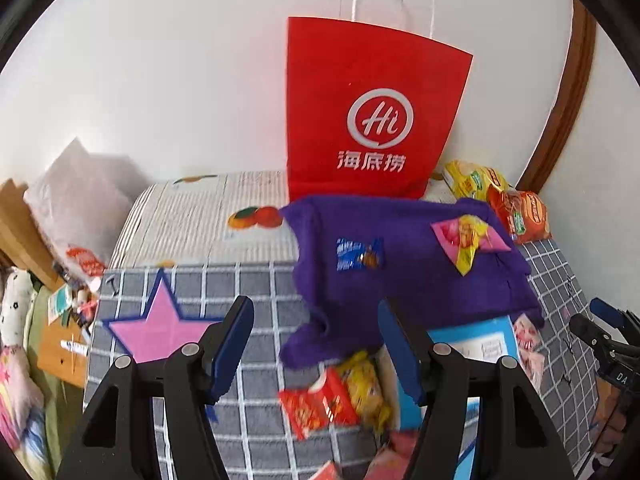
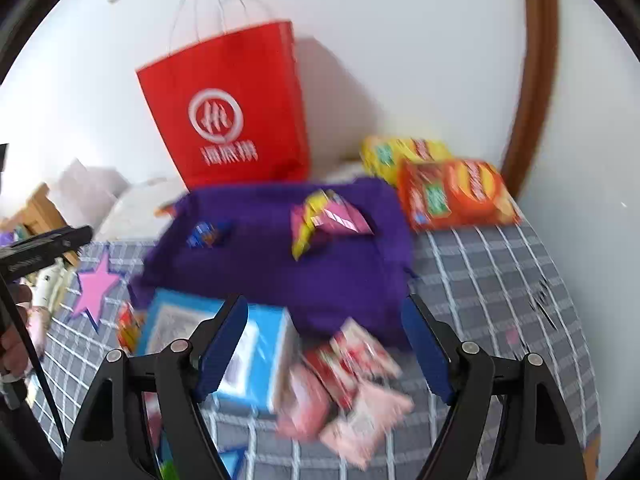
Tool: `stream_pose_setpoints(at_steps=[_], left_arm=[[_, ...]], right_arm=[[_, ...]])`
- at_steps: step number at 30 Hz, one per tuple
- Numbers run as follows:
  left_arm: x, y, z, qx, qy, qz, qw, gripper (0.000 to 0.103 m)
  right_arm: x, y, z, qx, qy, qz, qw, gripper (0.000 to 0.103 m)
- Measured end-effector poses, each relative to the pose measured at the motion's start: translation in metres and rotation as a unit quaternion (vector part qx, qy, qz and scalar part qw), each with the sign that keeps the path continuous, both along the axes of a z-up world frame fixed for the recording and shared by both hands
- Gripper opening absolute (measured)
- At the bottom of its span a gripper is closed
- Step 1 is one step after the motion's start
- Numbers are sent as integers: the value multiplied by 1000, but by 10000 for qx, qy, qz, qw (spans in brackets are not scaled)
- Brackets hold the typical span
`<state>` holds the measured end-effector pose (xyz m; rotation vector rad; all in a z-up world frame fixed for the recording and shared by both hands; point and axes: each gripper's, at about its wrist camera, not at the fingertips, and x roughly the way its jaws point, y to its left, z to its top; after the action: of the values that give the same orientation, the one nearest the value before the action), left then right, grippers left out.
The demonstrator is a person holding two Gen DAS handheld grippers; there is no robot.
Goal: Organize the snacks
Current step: 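Move the right tool to a pink candy packet while the left tool approaches the red snack bag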
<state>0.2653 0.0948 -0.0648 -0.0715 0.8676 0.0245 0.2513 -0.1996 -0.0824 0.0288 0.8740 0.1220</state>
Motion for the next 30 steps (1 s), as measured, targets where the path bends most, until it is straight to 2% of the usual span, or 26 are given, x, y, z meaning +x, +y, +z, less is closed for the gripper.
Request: stream_pose_setpoints(at_steps=[7, 12, 16, 20, 30], left_arm=[[-33, 10, -30, -20, 250, 134, 9996, 62], [-42, 15, -63, 250, 552, 104, 9981, 65], [-47, 14, -80, 210, 558, -204, 9980, 67], [-46, 9, -96, 358, 636, -373, 9966, 69], [-28, 6, -118, 116, 809, -661, 9945, 69]], right_arm=[[-36, -7, -24, -241, 179, -164, 9994, 80], [-52, -8, -41, -296, 273, -219, 9989, 80], [-54, -11, -50, -160, 375, -313, 9987, 80], [-53, -14, -60, -91, 419, -412, 9982, 80], [-37, -23, -78, 16, 645, -560, 9963, 80]])
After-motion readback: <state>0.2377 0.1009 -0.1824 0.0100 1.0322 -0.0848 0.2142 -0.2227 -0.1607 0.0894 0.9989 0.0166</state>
